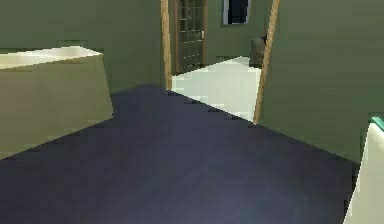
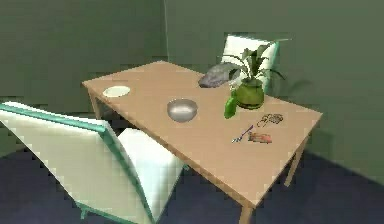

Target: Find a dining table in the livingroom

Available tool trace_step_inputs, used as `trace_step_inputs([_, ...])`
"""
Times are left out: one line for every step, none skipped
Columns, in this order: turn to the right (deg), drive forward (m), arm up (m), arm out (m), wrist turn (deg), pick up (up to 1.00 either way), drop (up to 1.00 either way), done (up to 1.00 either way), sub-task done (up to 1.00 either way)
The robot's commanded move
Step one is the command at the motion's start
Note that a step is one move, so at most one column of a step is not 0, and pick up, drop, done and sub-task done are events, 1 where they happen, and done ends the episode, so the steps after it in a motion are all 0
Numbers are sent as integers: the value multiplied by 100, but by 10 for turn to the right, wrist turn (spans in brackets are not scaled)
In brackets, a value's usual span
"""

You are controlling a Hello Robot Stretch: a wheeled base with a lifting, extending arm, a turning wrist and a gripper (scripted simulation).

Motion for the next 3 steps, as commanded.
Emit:
trace_step_inputs([0, 85, 0, 0, 0, 0, 0, 0, 0])
trace_step_inputs([0, 100, 0, 0, 0, 0, 0, 0, 0])
trace_step_inputs([30, 0, 0, 0, 0, 0, 0, 0, 0])
